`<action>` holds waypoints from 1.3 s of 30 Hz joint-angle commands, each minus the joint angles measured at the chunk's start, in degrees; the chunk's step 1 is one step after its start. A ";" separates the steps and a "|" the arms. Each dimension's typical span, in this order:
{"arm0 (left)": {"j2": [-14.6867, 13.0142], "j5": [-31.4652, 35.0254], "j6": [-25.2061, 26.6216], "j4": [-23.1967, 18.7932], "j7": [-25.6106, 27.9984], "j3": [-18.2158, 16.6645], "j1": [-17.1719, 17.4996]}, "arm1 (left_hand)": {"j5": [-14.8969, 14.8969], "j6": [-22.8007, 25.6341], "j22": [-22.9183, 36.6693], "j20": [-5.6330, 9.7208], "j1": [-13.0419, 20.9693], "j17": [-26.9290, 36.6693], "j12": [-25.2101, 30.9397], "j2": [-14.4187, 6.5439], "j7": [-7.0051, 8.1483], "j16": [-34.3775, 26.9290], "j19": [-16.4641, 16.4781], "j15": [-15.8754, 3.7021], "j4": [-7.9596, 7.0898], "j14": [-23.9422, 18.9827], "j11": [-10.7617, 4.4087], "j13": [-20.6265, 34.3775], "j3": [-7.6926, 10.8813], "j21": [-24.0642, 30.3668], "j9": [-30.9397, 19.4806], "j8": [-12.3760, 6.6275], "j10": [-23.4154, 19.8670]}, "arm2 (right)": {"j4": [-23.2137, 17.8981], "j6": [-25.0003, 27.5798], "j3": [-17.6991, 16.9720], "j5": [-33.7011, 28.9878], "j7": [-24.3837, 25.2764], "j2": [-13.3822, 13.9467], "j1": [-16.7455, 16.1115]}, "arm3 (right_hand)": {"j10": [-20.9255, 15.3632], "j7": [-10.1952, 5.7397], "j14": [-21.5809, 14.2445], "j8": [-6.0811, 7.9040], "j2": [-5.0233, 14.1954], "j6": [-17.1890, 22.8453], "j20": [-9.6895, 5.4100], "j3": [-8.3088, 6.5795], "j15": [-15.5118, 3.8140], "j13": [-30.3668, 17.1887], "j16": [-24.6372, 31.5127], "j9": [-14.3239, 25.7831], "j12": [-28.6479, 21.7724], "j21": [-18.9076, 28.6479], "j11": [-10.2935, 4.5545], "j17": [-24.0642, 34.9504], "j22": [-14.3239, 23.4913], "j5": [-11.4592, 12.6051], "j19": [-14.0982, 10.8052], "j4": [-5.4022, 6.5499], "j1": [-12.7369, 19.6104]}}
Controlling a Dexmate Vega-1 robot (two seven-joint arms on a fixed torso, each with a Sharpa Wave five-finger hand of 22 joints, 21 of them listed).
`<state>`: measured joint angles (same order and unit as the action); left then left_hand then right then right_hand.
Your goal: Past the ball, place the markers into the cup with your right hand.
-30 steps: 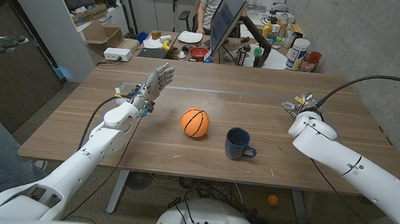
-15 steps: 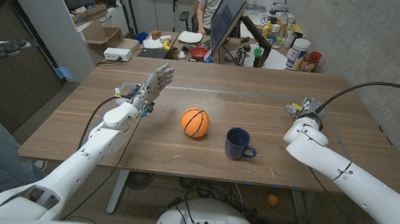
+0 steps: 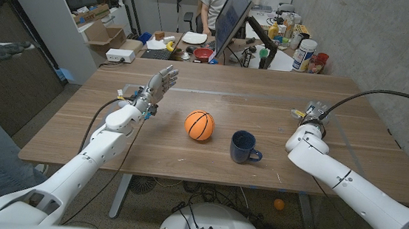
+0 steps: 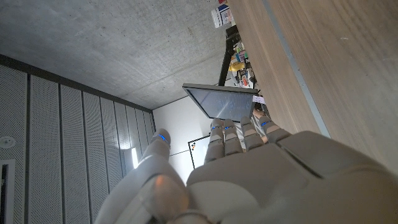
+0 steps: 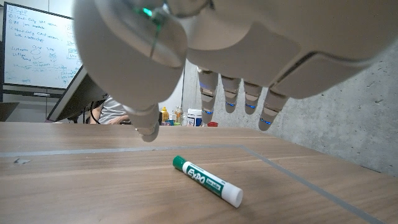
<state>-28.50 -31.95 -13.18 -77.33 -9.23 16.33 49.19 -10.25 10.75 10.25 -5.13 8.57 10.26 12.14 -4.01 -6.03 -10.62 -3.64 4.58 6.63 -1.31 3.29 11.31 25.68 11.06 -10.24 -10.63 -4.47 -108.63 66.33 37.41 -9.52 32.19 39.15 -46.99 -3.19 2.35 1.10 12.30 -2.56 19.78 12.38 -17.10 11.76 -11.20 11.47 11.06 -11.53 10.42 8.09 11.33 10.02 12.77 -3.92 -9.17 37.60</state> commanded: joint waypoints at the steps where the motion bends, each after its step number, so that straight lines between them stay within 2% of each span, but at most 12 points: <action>1: 0.16 0.08 0.04 0.20 -0.17 0.35 -0.30 | -0.14 0.66 0.23 0.15 0.46 0.31 0.16 -0.12 0.04 -0.18 0.03 0.13 -0.13 0.27 -0.12 0.16 0.04 0.25 -0.21 -0.43 -0.35 | 1.64 -0.87 0.56 -0.57 -0.54 -0.62 0.54 | -0.16 -0.28 -0.28 0.21 0.10 0.31 -0.01 -0.39 0.12 -0.05 0.36 0.27 -0.23 0.30 -0.21 0.06 0.06 0.28 0.12 0.13 0.76; 7: 0.05 0.30 -0.13 -0.18 0.25 0.20 -0.28 | -0.14 0.64 0.23 0.15 0.46 0.31 0.20 -0.13 0.03 -0.20 -0.01 0.14 -0.13 0.27 -0.14 0.16 0.04 0.25 -0.21 -0.41 -0.45 | 1.86 -0.98 0.71 -0.20 -1.64 -0.52 0.73 | -0.10 -0.32 -0.33 0.18 0.12 0.34 0.00 -0.43 0.12 -0.05 0.39 0.28 -0.19 0.33 -0.22 0.06 0.06 0.30 0.13 0.13 0.87; 12: -0.18 0.42 0.13 -0.54 0.32 0.24 -0.32 | -0.13 0.72 0.23 0.16 0.47 0.31 0.22 -0.13 0.05 -0.19 -0.04 0.17 -0.13 0.30 -0.24 0.16 0.03 0.26 -0.21 -0.43 -0.49 | 2.39 -0.17 2.09 -0.72 -2.30 -0.32 1.55 | 0.04 -0.82 -0.64 0.13 0.21 0.40 -0.03 -0.55 0.02 -0.06 0.50 0.30 -0.13 0.40 -0.83 0.04 0.07 0.32 0.08 0.14 1.14; 15: -0.63 0.97 1.11 -1.60 1.42 0.29 -0.01 | -0.13 0.76 0.23 0.14 0.47 0.31 0.22 -0.13 0.05 -0.20 -0.06 0.14 -0.13 0.30 -0.22 0.16 0.03 0.26 -0.22 -0.44 -0.51 | 2.82 -1.77 2.31 -1.35 -1.51 -0.05 1.04 | 0.05 -1.61 -0.80 0.24 0.27 0.83 -0.07 -0.65 0.03 -0.07 0.56 0.32 -0.12 0.52 -1.10 0.03 0.09 0.33 -0.11 0.13 1.37; 27: -2.02 1.49 2.70 -4.39 3.06 -0.06 1.37 | -0.13 0.85 0.23 0.00 0.50 0.31 0.24 -0.16 0.03 -0.23 -0.02 0.11 -0.12 0.25 -0.11 0.16 0.04 0.31 -0.22 -0.44 -0.57 | 6.10 -7.26 0.05 -4.12 4.94 -1.69 -2.48 | -3.22 -3.21 -3.00 1.11 0.16 4.24 -0.12 -1.04 -1.35 -0.18 1.28 0.46 -1.19 1.04 -2.78 -0.04 0.16 0.44 -1.42 0.08 2.55; 39: -2.70 1.28 3.01 -6.20 4.06 -0.52 2.89 | -0.13 1.08 0.23 -0.07 0.53 0.30 0.21 -0.18 0.02 -0.22 -0.07 0.13 -0.11 0.31 -0.07 0.16 0.05 0.32 -0.22 -0.50 -0.51 | 7.90 -7.22 -1.62 -3.76 4.22 -2.16 -3.18 | -4.37 -3.82 -4.19 1.38 0.18 5.60 -0.15 -1.32 -1.80 -0.23 1.59 0.55 -1.41 1.24 -2.85 -0.07 0.17 0.53 -2.22 0.04 3.24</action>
<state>-30.53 -30.68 -10.75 -81.77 -6.44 16.25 50.79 -10.25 11.38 10.25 -5.13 8.57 10.26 12.14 -4.01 -6.04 -10.61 -3.63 4.58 6.63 -1.31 3.28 11.31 25.68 11.06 -10.24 -10.63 -4.46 -102.65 59.96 37.71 -13.00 35.60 37.56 -48.82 -6.97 -1.34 -2.89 13.36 -2.54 24.89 12.18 -18.05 9.81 -11.34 12.80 11.35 -12.64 11.30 5.13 11.19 10.00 12.77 -5.80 -9.16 40.15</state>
